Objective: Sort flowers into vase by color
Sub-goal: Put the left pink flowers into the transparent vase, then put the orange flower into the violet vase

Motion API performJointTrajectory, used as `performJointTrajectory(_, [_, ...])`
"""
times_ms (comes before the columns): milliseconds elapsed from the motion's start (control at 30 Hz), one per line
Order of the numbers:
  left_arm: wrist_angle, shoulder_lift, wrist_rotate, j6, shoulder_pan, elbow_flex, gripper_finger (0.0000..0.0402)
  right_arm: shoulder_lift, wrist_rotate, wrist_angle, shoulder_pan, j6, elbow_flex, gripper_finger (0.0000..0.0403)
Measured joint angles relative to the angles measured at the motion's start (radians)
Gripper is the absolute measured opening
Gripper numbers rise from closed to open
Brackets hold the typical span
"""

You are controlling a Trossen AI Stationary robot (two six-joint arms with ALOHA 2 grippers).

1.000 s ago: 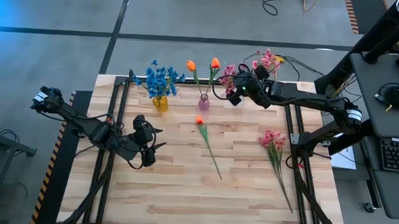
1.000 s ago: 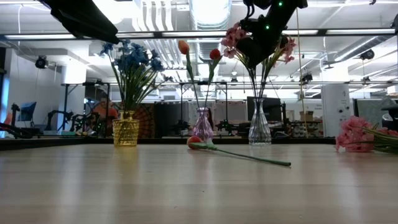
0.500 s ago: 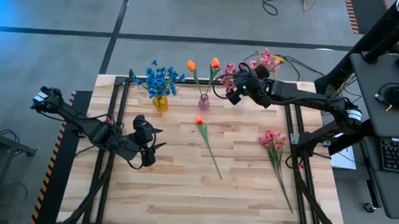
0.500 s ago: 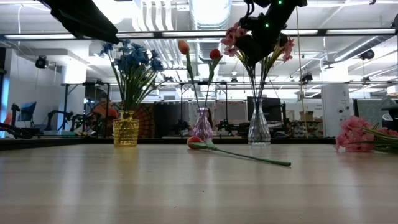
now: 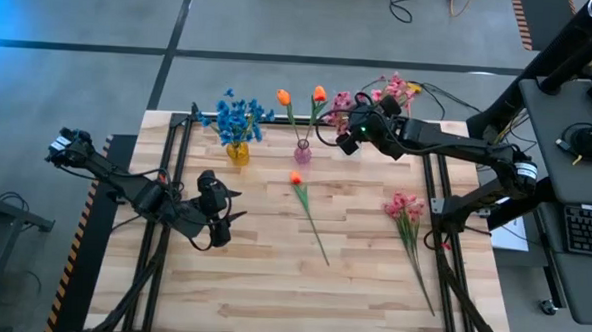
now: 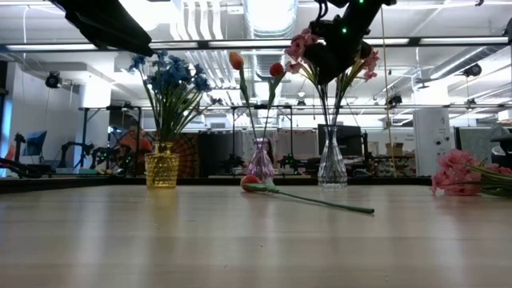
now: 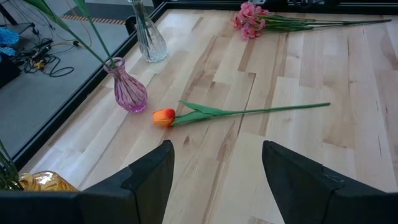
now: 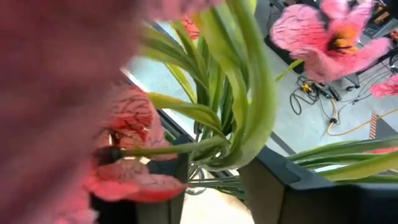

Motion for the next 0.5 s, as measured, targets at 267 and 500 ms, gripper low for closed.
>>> performJointTrajectory(267, [0.0,0.0,0.0,0.0,0.0,0.0,0.0225,-0.01,-0.002,-0.057,0.003,0.026,0.016,0.0169])
performJointTrajectory(500, [0.0,0.0,0.0,0.0,0.0,0.0,0.0225,-0.01,-0.003,-0.13,0.024,0.047,0.059,0.0174])
